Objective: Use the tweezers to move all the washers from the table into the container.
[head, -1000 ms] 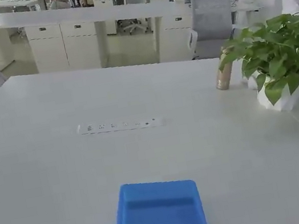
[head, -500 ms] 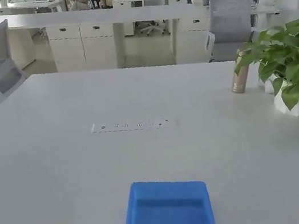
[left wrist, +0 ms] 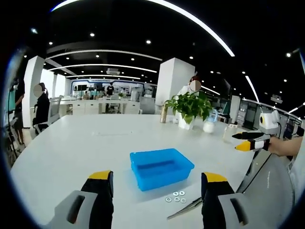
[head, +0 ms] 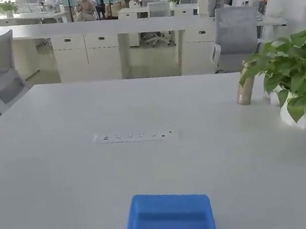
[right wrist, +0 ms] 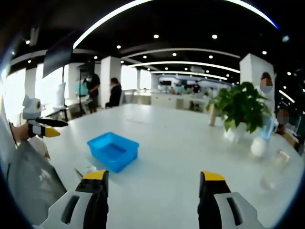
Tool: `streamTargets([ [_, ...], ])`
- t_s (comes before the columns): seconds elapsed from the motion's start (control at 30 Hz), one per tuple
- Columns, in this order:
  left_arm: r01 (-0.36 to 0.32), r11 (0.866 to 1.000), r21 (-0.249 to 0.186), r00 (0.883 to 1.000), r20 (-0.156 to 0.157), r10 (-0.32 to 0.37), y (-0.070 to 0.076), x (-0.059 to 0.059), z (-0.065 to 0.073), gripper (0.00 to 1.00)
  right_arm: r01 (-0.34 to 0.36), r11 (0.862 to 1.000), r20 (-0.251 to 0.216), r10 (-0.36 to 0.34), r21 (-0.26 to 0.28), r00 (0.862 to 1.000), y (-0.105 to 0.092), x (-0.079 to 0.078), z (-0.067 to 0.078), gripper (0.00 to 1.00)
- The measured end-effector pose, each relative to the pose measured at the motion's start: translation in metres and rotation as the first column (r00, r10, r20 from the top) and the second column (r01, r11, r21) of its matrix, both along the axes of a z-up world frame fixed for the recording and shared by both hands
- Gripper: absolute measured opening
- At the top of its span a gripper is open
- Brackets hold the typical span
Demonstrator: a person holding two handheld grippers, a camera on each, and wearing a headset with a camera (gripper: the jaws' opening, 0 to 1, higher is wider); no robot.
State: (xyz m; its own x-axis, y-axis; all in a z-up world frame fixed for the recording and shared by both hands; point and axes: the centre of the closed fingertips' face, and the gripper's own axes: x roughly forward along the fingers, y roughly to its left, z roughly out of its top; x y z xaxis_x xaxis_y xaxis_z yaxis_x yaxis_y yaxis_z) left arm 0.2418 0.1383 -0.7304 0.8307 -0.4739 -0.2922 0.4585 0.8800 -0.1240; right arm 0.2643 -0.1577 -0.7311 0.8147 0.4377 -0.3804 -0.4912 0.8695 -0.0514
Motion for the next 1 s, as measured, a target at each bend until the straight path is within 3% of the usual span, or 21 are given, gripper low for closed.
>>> streamTargets([
  [0.03, 0.026, 1.0, 0.008, 1.0, -0.015, -0.026, -0.003, -0.002, -0.001, 0.73, -0.005, 1.0, -0.02, 0.005, -0.014, 1.0, 0.001, -0.001, 0.0, 0.74],
  [0.1, 0.043, 0.999, 0.031, 0.999, -0.024, -0.042, -0.004, -0.003, 0.0, 0.69, 0.008, 0.999, -0.017, -0.008, -0.031, 1.0, 0.001, 0.0, 0.004, 0.66],
  [0.2, 0.114, 0.993, 0.04, 0.992, -0.054, -0.112, -0.012, -0.006, 0.004, 0.54, -0.045, 0.999, -0.015, 0.045, -0.014, 0.999, 0.02, 0.0, 0.012, 0.56],
  [0.27, 0.148, 0.989, 0.021, 0.987, -0.061, -0.146, -0.018, -0.008, 0.01, 0.41, -0.147, 0.985, -0.024, 0.145, -0.095, 0.989, 0.037, -0.003, 0.008, 0.48],
  [0.33, 0.166, 0.986, -0.004, 0.984, -0.071, -0.166, -0.022, -0.008, 0.013, 0.4, -0.212, 0.97, -0.032, 0.209, -0.123, 0.977, 0.049, -0.005, 0.005, 0.38],
  [0.37, 0.185, 0.983, -0.013, 0.979, -0.085, -0.185, -0.025, -0.009, 0.013, 0.4, -0.256, 0.96, -0.039, 0.253, -0.113, 0.967, 0.06, -0.007, 0.004, 0.34],
  [0.47, 0.219, 0.975, 0.026, 0.974, -0.069, -0.216, -0.029, -0.009, 0.015, 0.33, -0.316, 0.946, -0.051, 0.313, -0.067, 0.948, 0.077, -0.009, 0.002, 0.24],
  [0.67, 0.291, 0.952, 0.098, 0.953, -0.113, -0.28, -0.033, -0.013, -0.001, 0.28, -0.374, 0.926, -0.088, 0.368, -0.054, 0.925, 0.098, -0.012, -0.009, 0.18],
  [0.83, 0.336, 0.928, 0.159, 0.937, -0.156, -0.313, -0.032, -0.016, -0.017, 0.23, -0.388, 0.921, -0.102, 0.383, -0.036, 0.918, 0.113, -0.015, -0.016, 0.21],
  [0.93, 0.364, 0.915, 0.173, 0.923, -0.198, -0.329, -0.032, -0.017, -0.027, 0.23, -0.407, 0.913, -0.123, 0.402, -0.019, 0.907, 0.124, -0.019, -0.022, 0.2],
  [1.0, 0.398, 0.899, 0.181, 0.906, -0.235, -0.353, -0.035, -0.021, -0.035, 0.22, -0.42, 0.907, -0.144, 0.412, -0.032, 0.9, 0.128, -0.021, -0.028, 0.2],
])
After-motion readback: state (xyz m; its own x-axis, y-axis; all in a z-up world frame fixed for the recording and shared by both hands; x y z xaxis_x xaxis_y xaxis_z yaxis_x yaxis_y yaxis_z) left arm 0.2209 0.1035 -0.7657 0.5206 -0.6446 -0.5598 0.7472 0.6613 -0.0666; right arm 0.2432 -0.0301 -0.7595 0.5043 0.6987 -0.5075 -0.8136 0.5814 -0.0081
